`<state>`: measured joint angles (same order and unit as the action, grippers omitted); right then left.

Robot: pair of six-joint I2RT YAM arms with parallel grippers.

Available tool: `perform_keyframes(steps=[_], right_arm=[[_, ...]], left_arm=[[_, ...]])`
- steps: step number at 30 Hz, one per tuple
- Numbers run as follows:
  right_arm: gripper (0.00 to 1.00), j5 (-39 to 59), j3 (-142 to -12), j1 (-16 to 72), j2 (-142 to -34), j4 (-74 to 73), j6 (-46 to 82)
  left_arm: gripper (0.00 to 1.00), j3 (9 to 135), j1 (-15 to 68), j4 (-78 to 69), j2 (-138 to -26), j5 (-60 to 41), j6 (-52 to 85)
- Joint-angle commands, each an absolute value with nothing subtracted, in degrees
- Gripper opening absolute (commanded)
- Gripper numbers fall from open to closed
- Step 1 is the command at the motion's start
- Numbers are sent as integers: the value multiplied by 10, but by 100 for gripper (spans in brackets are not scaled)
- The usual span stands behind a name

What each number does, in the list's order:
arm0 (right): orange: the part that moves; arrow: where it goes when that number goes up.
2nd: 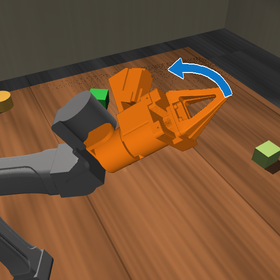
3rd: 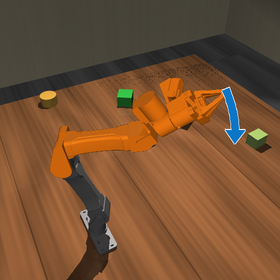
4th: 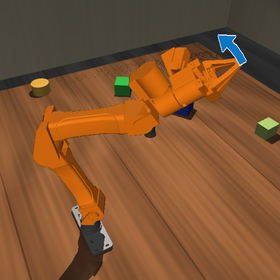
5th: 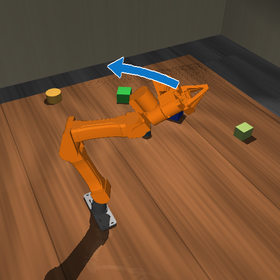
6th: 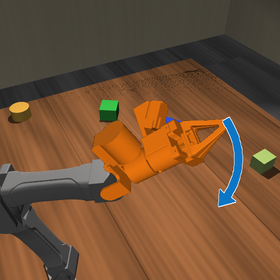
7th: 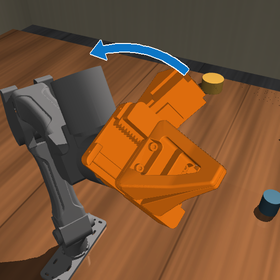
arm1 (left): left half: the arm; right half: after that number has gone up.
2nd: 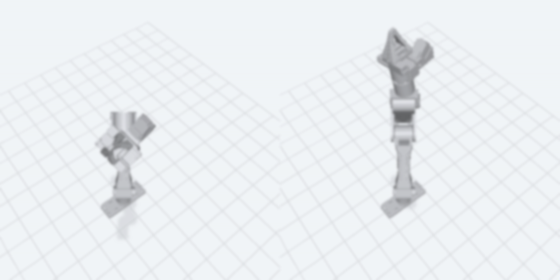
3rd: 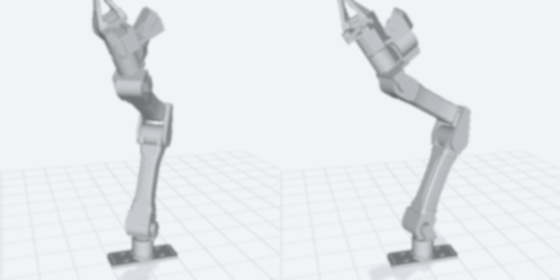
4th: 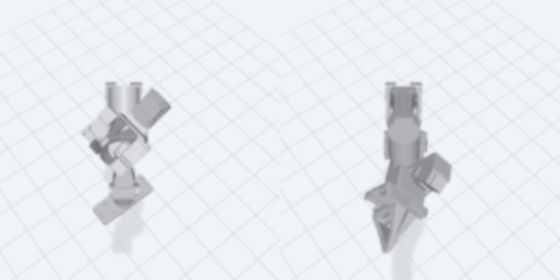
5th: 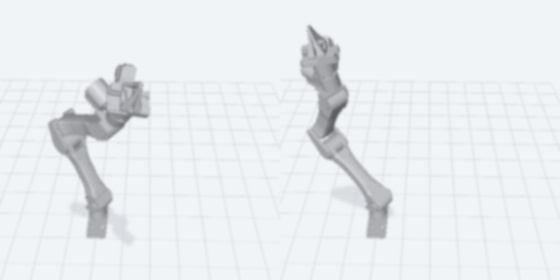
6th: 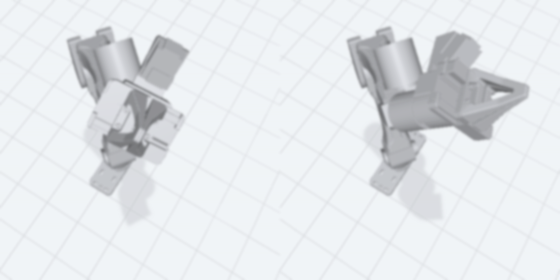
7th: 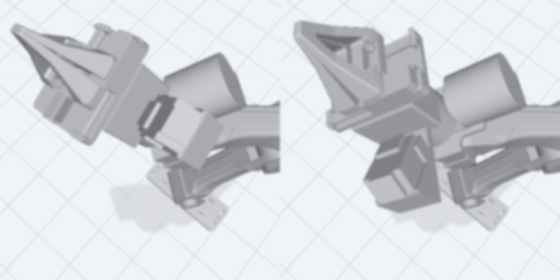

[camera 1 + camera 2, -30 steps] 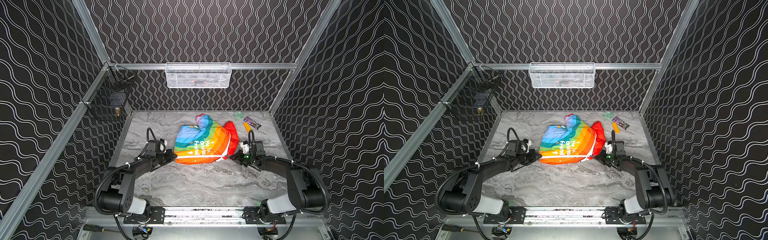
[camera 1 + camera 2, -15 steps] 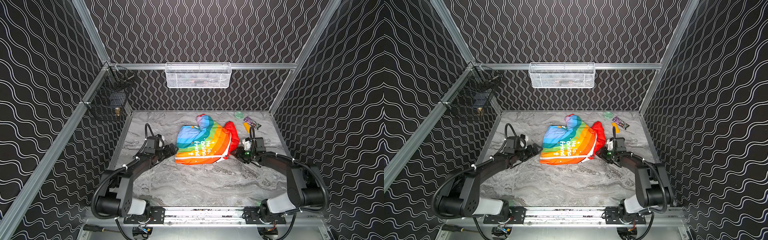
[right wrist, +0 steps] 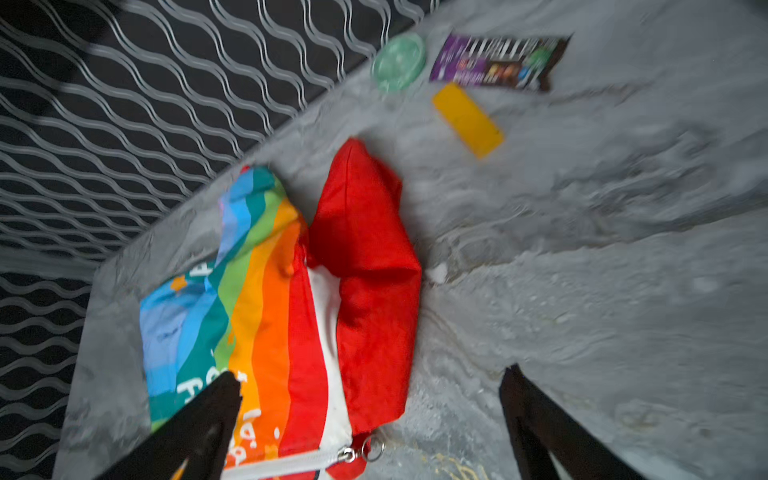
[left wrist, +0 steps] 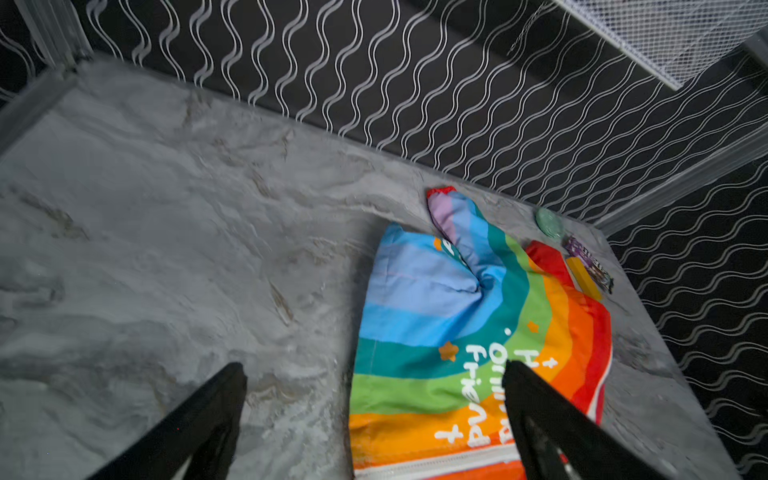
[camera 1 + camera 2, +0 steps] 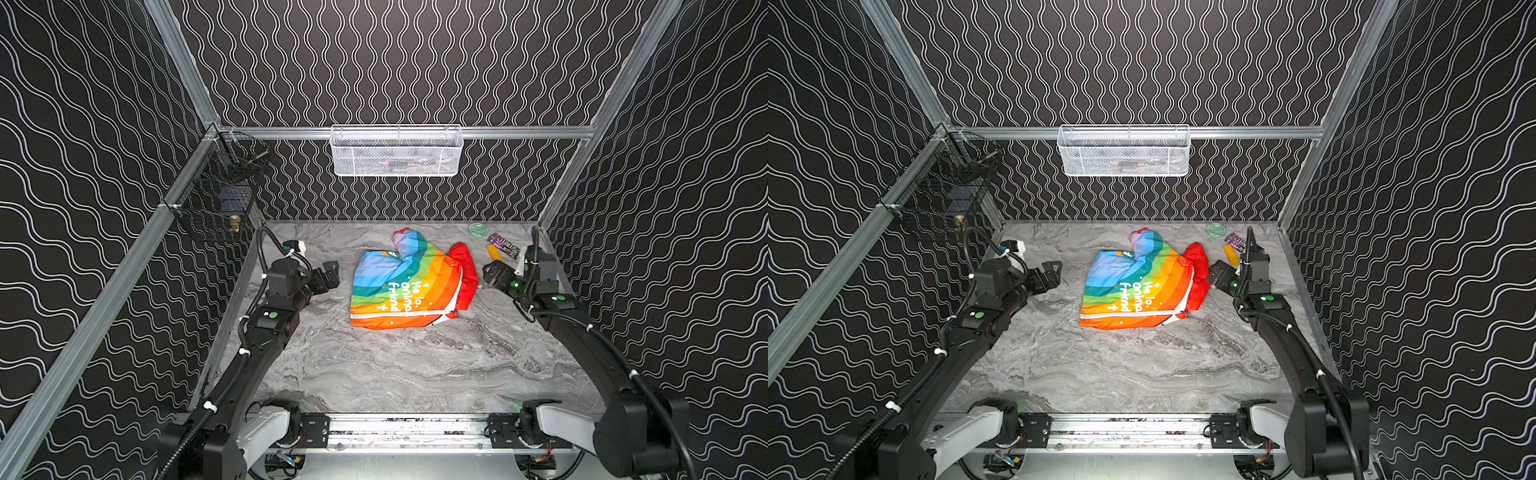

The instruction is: Zip up the jacket

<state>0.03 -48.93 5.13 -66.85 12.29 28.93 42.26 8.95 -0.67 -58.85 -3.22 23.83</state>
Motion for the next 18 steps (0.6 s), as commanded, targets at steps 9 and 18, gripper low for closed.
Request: perform_keyframes(steps=[9, 18], right_arm=[[96, -141, -469, 51, -638, -47, 255], [99, -256, -297, 50, -708, -414, 136]], left_arm=[[99, 369, 90, -318, -619, 124, 97], [99, 305, 90, -391, -707, 250, 18]])
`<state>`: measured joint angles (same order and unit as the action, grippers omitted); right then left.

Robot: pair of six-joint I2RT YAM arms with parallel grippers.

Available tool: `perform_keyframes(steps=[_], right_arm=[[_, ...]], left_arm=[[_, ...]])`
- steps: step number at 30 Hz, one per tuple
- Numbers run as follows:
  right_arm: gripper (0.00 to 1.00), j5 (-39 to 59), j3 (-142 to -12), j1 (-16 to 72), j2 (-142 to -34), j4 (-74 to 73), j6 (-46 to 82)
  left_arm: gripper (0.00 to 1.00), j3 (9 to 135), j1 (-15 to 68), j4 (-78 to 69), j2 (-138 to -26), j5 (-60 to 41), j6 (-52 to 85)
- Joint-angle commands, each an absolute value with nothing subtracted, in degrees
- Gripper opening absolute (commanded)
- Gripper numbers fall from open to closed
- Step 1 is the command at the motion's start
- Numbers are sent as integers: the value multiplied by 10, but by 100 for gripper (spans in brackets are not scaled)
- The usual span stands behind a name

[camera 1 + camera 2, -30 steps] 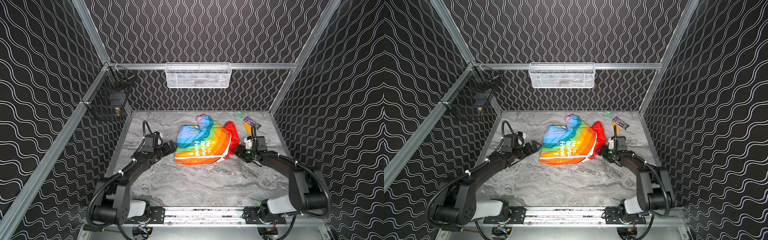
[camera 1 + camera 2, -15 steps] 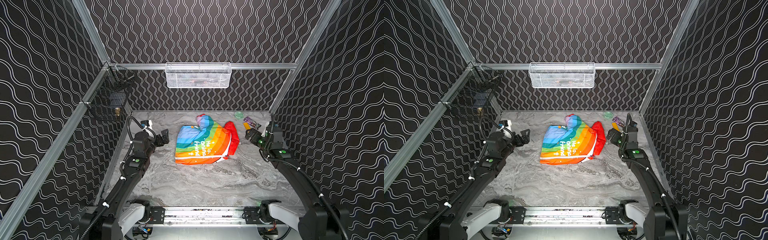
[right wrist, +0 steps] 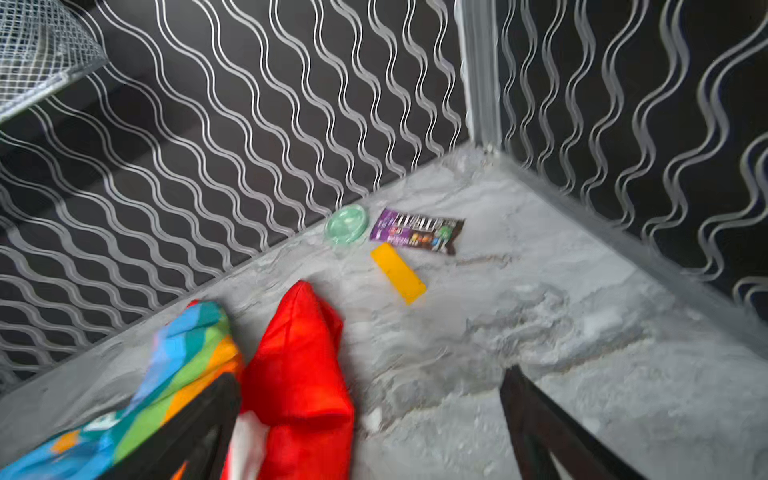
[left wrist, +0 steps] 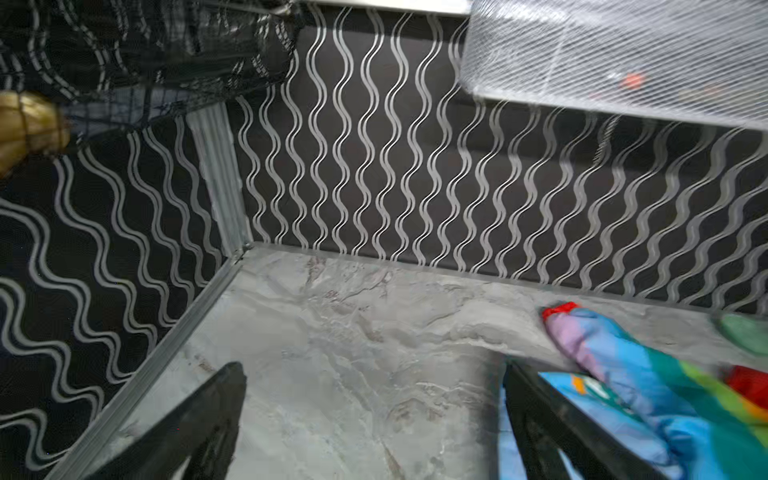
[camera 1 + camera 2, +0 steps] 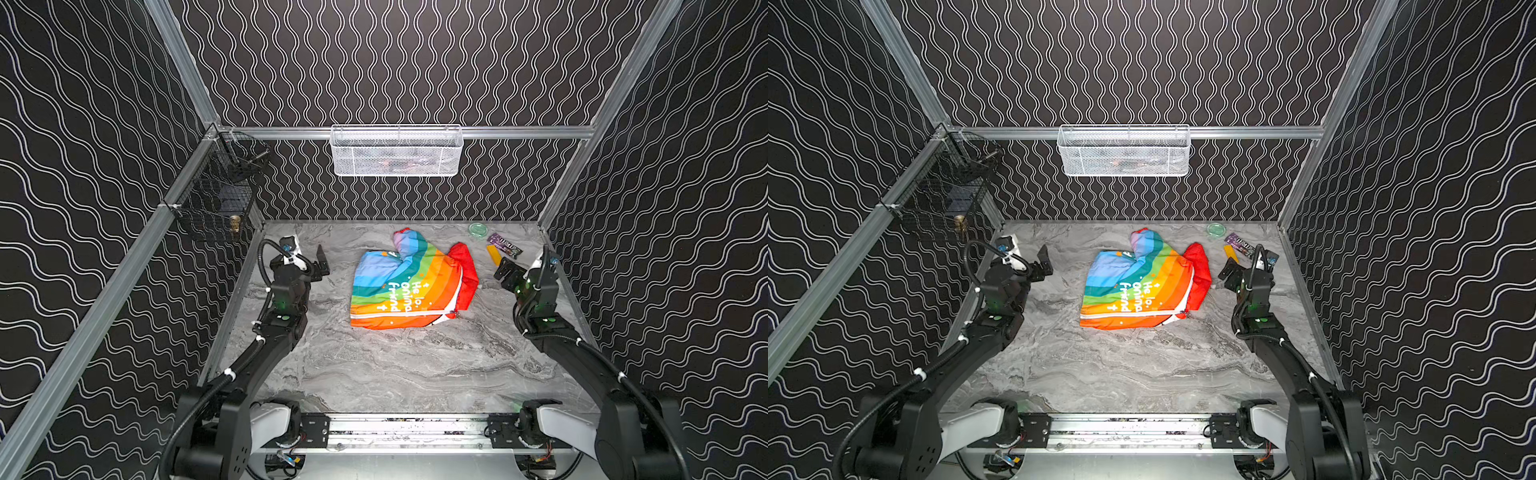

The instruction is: Zip up the jacket

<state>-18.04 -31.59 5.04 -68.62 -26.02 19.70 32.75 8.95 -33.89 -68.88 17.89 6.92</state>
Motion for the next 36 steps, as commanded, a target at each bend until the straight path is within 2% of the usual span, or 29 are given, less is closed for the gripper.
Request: perform_keyframes(steps=[1, 5, 9, 17, 22, 24, 25, 29, 32, 36], right_arm=[[99, -285, -294, 49, -724, -416, 122], [99, -356, -268, 49, -778, -432, 66], [99, -360, -223, 48, -802, -487, 50], [99, -298, -166, 41, -857, -645, 18], [99, -232, -168, 27, -858, -633, 17], [99, -205, -145, 18, -851, -661, 18], [99, -190, -132, 18, -850, -682, 11], [99, -169, -62, 18, -910, -899, -16], [99, -159, -59, 19, -880, -847, -7], [99, -151, -89, 19, -897, -824, -20]], left_arm=[[99, 290, 89, -397, -720, 263, 19], [99, 253, 89, -415, -769, 291, 10], [98, 248, 89, -418, -817, 293, 0], [98, 211, 82, -563, -911, 243, -19], [99, 231, 78, -537, -926, 200, -25], [99, 203, 70, -591, -939, 177, -23], [99, 181, 70, -674, -961, 179, -32], [99, 176, 70, -672, -958, 173, -36], [99, 179, 70, -657, -955, 180, -30], [99, 201, 70, -625, -958, 188, -29]])
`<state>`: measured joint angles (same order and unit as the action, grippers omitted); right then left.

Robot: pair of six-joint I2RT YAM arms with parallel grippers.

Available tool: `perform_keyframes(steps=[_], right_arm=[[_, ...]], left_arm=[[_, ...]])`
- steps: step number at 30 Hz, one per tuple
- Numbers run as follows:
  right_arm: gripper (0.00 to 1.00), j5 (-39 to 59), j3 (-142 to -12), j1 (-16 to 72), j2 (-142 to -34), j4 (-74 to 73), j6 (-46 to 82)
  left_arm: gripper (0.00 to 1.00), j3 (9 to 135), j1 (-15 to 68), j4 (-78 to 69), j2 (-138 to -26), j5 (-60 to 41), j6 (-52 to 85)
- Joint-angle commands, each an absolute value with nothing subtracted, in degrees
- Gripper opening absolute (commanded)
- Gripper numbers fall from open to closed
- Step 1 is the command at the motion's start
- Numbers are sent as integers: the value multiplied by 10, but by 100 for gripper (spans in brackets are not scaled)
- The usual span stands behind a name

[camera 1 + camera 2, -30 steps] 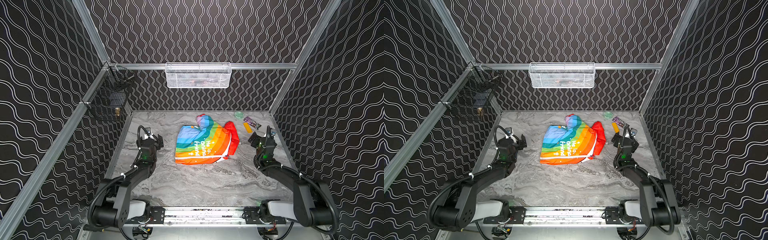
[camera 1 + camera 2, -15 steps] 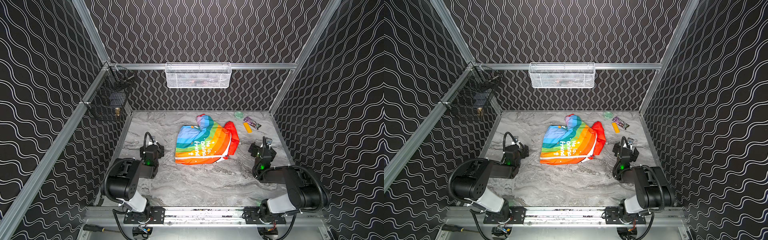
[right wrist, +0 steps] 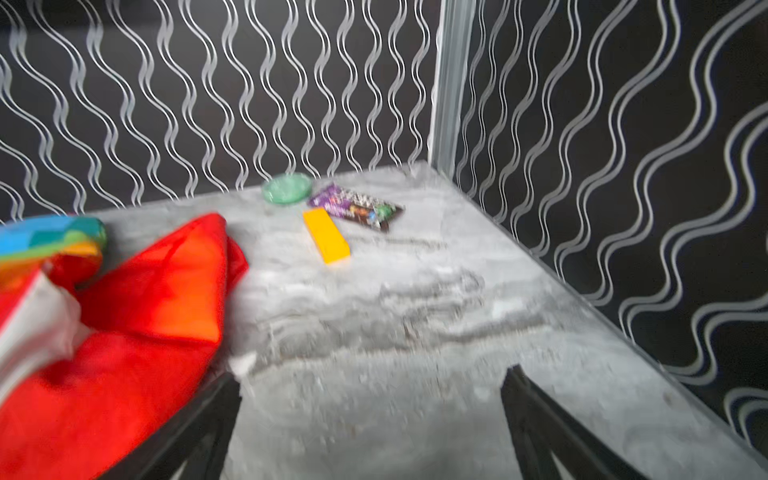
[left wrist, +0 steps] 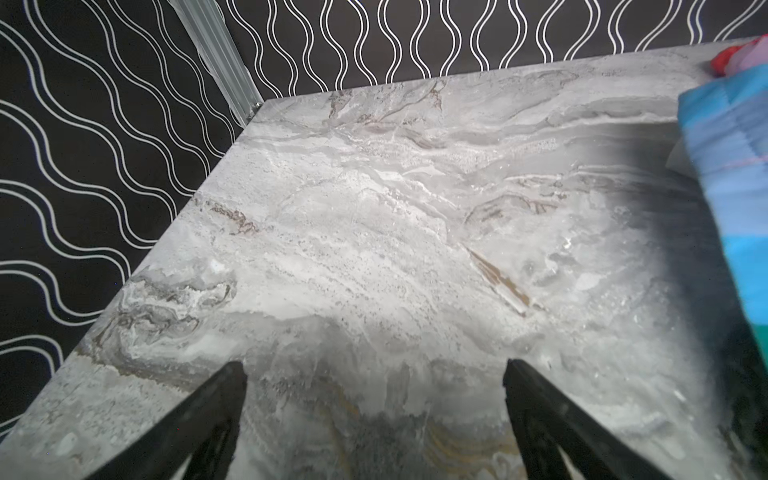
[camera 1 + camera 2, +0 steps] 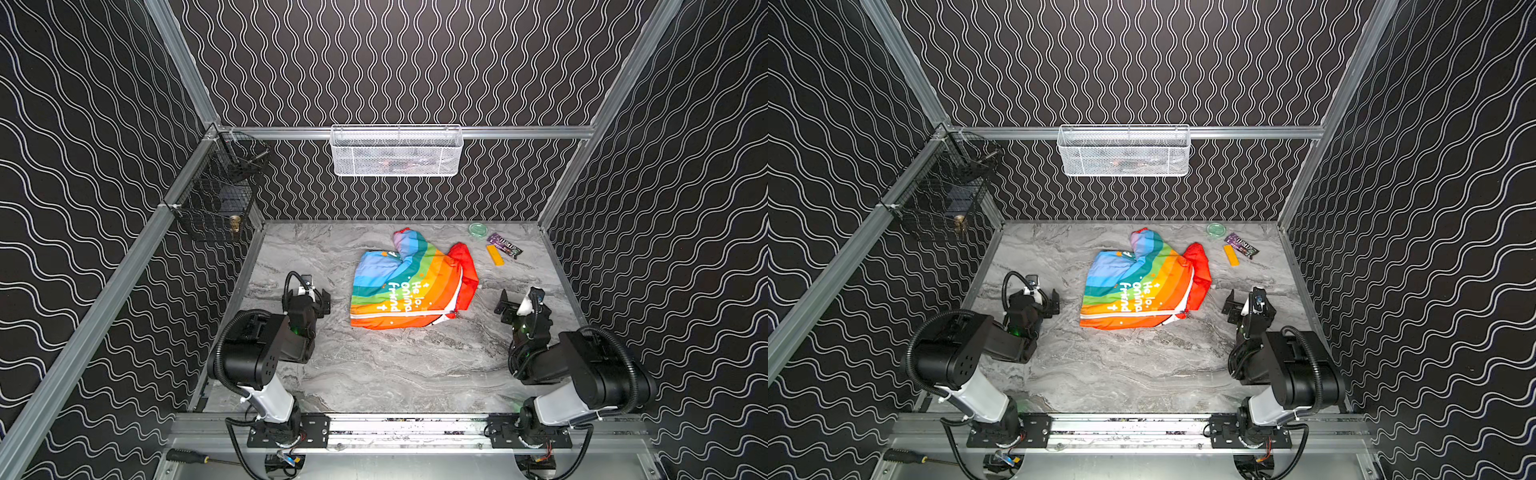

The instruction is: Zip up the jacket

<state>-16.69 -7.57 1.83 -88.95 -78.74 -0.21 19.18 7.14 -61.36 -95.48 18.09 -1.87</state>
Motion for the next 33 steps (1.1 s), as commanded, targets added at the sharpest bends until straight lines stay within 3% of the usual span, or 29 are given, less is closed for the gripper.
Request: perform_keyframes(steps=[1, 4, 33], right_arm=[[99, -158, -103, 19, -891, -784, -12], [99, -159, -139, 12, -883, -696, 8], [99, -144, -155, -13, -892, -680, 26]], left_arm=[[99, 201, 70, -617, -956, 188, -28], [99, 202, 70, -617, -957, 187, -28], [99, 206, 67, -609, -957, 179, -23]])
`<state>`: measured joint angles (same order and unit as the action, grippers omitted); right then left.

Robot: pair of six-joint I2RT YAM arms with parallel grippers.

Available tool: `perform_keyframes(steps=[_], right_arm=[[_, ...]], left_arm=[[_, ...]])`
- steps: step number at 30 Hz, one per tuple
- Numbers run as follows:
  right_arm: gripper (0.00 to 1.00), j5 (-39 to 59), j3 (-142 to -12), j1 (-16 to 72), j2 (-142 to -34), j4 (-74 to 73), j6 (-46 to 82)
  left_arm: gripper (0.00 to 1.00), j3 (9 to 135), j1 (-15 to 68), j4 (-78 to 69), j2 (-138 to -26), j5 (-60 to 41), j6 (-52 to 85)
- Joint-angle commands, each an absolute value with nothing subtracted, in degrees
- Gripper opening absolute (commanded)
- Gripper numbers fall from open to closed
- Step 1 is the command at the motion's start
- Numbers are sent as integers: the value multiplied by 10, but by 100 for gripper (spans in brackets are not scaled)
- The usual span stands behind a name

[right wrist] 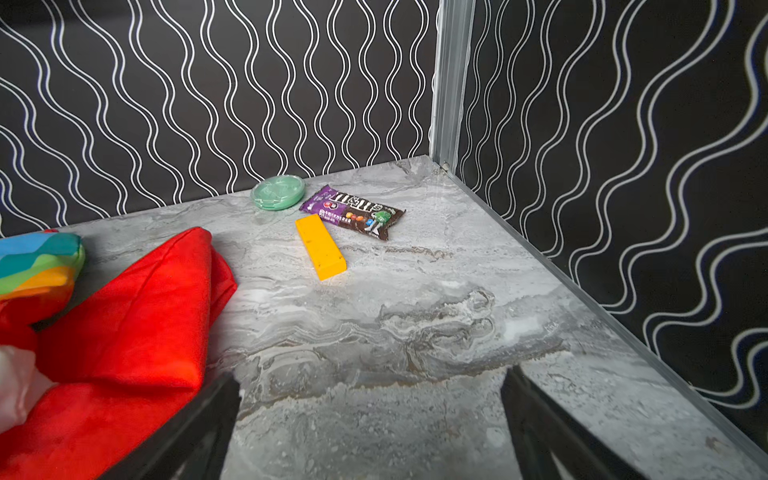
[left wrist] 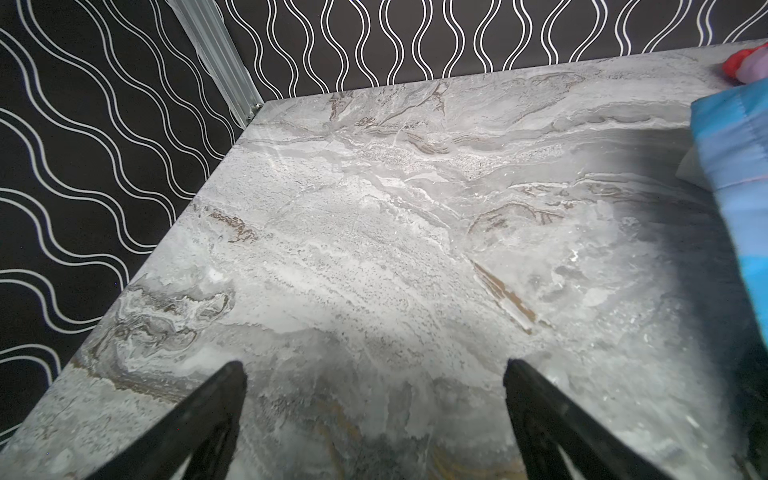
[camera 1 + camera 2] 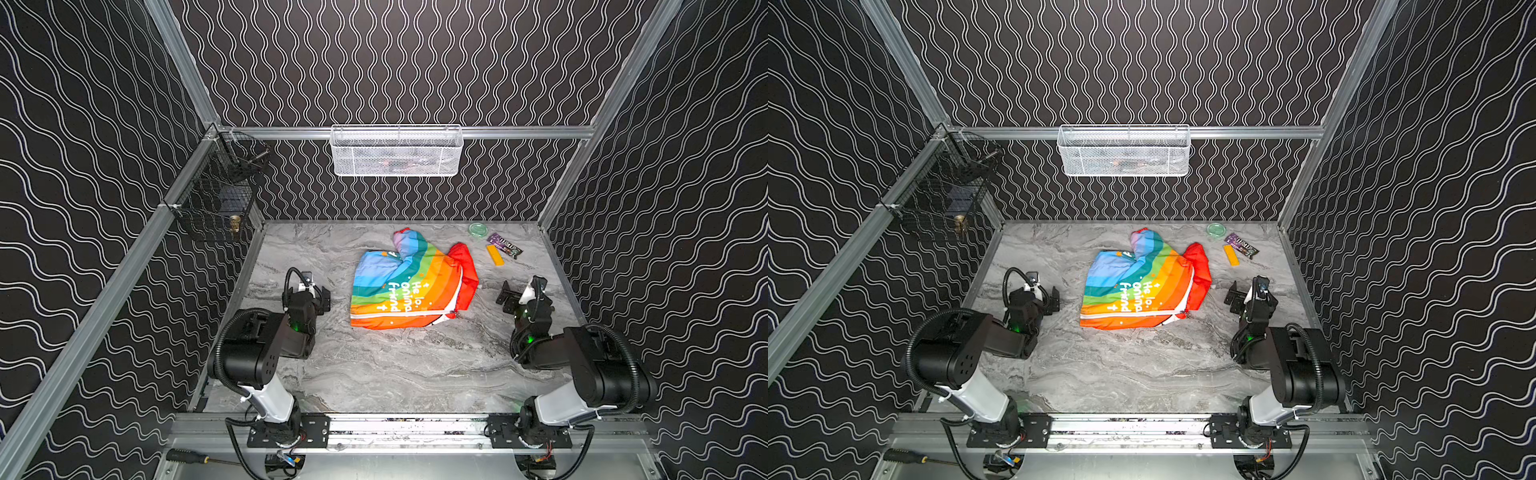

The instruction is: Zip up the jacket

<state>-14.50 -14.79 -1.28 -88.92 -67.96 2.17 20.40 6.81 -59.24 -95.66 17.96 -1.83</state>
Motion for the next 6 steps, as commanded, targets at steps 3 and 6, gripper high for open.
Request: perform_keyframes(steps=[3, 6], right_arm=[[99, -145, -155, -13, -892, -679, 27], [99, -142, -144, -13, -883, -691, 24]], left_arm=[[99, 207, 66, -608, -957, 179, -24], [99, 202, 67, -616, -955, 180, -25]])
